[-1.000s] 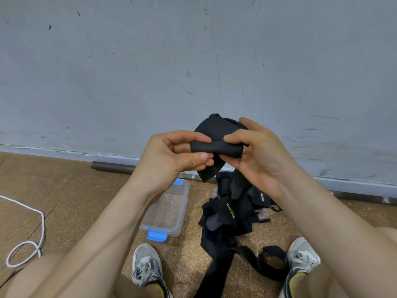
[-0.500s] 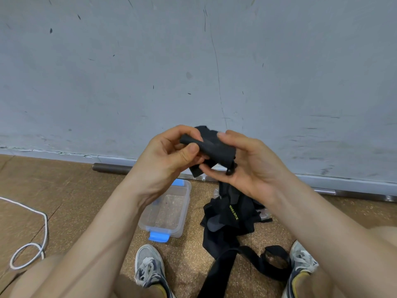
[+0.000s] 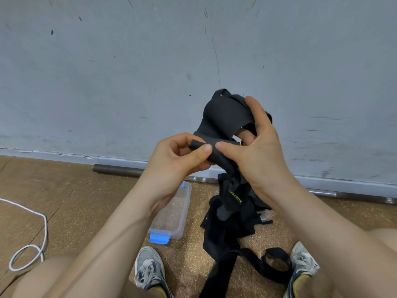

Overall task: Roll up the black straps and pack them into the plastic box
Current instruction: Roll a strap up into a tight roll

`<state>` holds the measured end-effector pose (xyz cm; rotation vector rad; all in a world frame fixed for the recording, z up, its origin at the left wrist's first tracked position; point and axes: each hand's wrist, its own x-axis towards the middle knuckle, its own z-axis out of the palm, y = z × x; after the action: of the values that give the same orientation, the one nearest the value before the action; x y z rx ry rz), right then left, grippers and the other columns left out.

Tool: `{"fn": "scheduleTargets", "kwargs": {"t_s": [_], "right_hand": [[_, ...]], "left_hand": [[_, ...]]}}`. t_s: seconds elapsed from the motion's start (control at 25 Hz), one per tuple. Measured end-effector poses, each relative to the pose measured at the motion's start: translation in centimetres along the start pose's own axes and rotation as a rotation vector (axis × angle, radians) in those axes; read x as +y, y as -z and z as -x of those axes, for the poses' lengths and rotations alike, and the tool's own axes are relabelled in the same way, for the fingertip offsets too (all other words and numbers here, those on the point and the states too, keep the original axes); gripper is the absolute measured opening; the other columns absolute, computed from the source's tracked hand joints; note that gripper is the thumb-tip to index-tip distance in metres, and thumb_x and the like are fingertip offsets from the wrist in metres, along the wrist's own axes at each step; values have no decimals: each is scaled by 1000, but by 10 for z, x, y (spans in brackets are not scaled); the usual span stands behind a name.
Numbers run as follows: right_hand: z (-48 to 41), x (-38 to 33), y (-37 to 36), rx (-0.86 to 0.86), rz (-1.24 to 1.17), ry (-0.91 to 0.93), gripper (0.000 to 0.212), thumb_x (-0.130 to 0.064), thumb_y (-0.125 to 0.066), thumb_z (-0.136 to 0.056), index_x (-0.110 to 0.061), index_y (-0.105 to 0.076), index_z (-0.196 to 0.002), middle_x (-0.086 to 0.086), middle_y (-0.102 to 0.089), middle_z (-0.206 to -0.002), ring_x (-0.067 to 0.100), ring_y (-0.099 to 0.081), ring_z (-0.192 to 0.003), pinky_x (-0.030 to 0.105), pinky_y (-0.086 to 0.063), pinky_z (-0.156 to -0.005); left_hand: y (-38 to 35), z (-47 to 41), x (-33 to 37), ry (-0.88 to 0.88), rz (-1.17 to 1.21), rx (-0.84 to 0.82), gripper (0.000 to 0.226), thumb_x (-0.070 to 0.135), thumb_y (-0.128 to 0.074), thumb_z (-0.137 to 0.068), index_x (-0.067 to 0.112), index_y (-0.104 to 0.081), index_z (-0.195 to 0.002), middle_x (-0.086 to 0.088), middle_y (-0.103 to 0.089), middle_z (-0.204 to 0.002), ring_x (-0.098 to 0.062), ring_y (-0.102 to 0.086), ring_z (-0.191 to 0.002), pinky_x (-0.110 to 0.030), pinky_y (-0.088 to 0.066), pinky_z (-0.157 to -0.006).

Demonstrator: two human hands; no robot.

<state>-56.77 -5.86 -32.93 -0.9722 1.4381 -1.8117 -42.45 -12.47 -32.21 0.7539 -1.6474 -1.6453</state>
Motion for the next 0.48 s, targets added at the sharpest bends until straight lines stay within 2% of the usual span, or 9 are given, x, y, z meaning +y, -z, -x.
{"fn": "scheduleTargets", "kwargs": {"t_s": [0.08,0.2,0.24,0.36,0.4,0.48], "right_hand": [[1,-1,0,-15,27,52,97,11,-73,-77,-35,-30,-151,-5,-59,-124,7,-64,-111,41,-59,-89],[1,0,0,-38,27,56,98,13,-71,-77,-34,-29,-151,5,-53,-137,8,-62,-116,39,-59,-88],[1,0,1,-49,31,50,98,9,-73,-75,-35,-28,-151,7,-51,-139,9,-61,-117,38,-59,-87],[1,0,4,-103,96,14,111,-24,-84,-58,-43,-24,-149,3,-47,-143,8,-58,-122,36,-58,-90],[1,-1,4,-126,128,-6,115,-30,-85,-54,-46,-23,-149,2,-46,-144,8,-57,-123,35,-57,-91],[1,-1,5,-145,182,-44,112,-26,-84,-55,-47,-23,-147,3,-47,-142,11,-59,-120,34,-59,-87]], "left_hand": [[-6,-1,-1,0,33,124,8,2,-67,-86,8,-64,-82,-1,-68,-66,-14,-68,-65,-22,-57,-63],[-8,-1,2,9,8,153,18,-6,-63,-87,11,-60,-84,-1,-68,-64,-14,-66,-61,-21,-55,-59],[-7,-1,3,1,-19,147,19,-7,-63,-87,11,-64,-82,-2,-68,-66,-15,-67,-62,-21,-55,-58],[-5,-1,4,-21,-103,149,19,-4,-67,-85,12,-73,-79,-3,-70,-69,-15,-68,-59,-17,-52,-55],[-4,-1,4,-21,-112,155,17,-3,-68,-85,12,-73,-79,-2,-70,-68,-14,-68,-58,-17,-52,-54],[-2,0,4,6,-85,143,14,-1,-71,-82,13,-74,-81,-3,-71,-69,-16,-70,-59,-16,-53,-56]]}}
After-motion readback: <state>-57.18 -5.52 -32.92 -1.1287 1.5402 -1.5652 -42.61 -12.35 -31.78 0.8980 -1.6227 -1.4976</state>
